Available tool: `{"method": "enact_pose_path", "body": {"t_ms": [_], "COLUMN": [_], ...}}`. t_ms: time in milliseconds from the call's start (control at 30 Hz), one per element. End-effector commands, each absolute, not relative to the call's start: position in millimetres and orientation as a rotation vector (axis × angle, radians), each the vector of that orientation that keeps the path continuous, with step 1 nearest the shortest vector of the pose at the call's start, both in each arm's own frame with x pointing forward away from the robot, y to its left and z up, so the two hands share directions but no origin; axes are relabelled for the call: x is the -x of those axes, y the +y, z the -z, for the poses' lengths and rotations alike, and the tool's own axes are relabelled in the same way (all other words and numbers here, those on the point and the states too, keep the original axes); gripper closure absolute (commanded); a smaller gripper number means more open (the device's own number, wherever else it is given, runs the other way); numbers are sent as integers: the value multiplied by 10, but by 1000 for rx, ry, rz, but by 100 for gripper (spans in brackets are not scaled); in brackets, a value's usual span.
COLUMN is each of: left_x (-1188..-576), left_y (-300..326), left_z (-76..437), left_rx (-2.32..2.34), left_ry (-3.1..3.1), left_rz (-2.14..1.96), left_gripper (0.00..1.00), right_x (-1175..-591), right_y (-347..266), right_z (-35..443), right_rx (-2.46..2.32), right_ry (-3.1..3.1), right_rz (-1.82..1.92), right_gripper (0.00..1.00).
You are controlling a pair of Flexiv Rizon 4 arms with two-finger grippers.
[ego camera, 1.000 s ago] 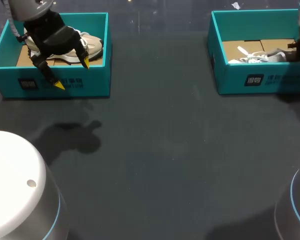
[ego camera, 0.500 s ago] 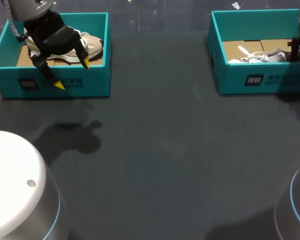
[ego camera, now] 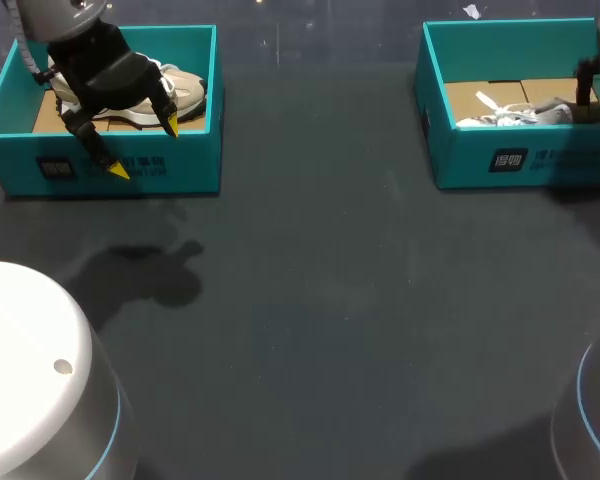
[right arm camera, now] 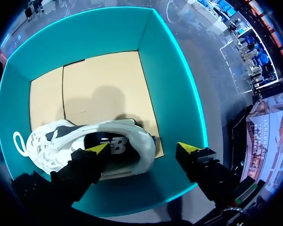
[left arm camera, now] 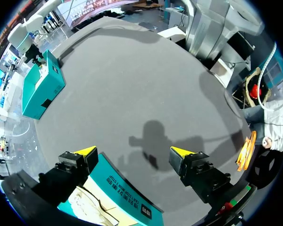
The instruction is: Take the shoe out of the shoebox, open the shoe tongue, remove and reinsert the insole, then place the shoe into the shoebox
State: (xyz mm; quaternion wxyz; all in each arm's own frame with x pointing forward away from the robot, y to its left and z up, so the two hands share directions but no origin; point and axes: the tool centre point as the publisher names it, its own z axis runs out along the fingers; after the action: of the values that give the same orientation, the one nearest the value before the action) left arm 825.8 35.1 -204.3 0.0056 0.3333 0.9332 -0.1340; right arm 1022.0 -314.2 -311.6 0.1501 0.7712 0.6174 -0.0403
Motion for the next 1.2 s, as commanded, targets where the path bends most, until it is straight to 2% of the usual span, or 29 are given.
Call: {"method": "enact_pose_path", "body": {"t_ms": [33, 600, 900, 1200], "left_x": [-8260, -8260, -8260, -8855], "left_y": [356, 356, 356, 725], "left_z": [2044, 2044, 2044, 1785], "left_rx": [-1044, -1044, -1044, -1424], "left_ry": [2922, 2922, 2922, 2759], "left_rz": [416, 416, 416, 325], "left_gripper": [0, 0, 0, 0], "right_x": [-10073, -9719, -9719, -9719], "right_y": [-3084, -2624, -2624, -2624], "right_z": [2854, 2067, 2067, 2067], "right_rx": [-2214, -2212, -2212, -2212], "right_ry": [1758, 1876, 1876, 1876], "right_rz": [101, 17, 17, 17], "right_gripper": [0, 0, 0, 0]}}
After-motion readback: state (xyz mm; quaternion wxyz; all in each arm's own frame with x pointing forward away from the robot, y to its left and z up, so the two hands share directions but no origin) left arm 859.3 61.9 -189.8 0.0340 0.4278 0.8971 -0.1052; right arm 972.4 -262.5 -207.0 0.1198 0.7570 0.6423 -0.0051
